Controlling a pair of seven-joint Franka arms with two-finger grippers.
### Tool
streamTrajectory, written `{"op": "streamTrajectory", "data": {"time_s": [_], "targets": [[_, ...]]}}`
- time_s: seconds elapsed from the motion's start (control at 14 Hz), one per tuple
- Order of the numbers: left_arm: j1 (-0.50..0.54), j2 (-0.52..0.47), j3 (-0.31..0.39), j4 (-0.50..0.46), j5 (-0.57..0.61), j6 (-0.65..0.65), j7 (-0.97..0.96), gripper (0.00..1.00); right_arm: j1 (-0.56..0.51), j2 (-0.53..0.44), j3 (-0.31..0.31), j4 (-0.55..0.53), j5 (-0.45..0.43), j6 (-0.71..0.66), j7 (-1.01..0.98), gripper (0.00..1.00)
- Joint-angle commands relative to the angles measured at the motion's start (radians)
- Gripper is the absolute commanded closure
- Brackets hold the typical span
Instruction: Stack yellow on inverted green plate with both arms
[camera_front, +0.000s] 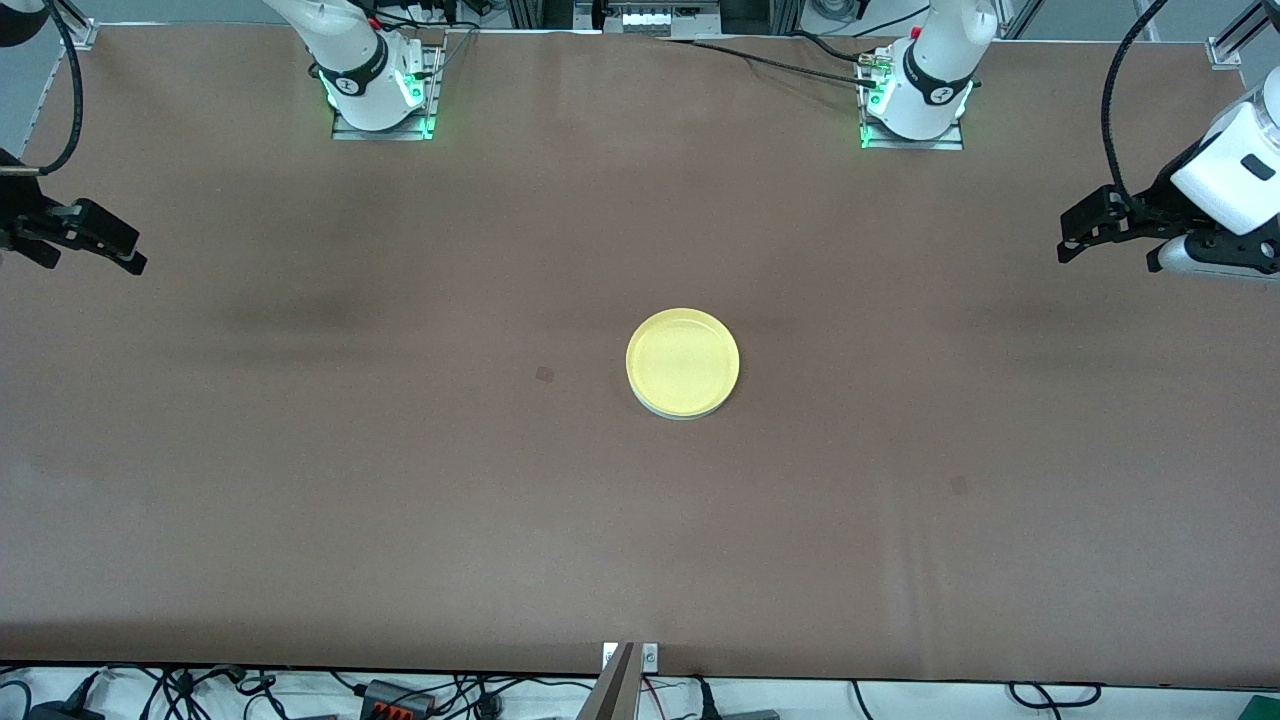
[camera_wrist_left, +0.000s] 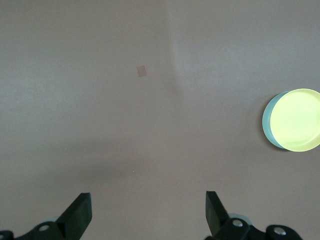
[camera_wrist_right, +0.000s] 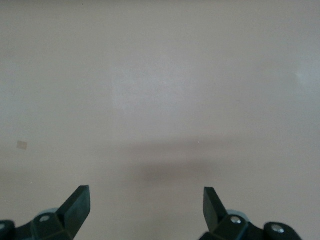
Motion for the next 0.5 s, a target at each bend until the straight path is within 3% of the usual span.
{"op": "streamTrajectory", "data": {"time_s": [0.0, 0.43], "targets": [[0.002, 0.011, -0.003, 0.030, 0.002, -0.023, 0.011, 0.00, -0.003, 0.016, 0.007, 0.018, -0.009, -0.003, -0.005, 0.00], [0.002, 0.011, -0.003, 0.030, 0.003, -0.025, 0.014, 0.00, -0.011, 0.018, 0.009, 0.018, -0.006, -0.001, 0.003, 0.00]]}}
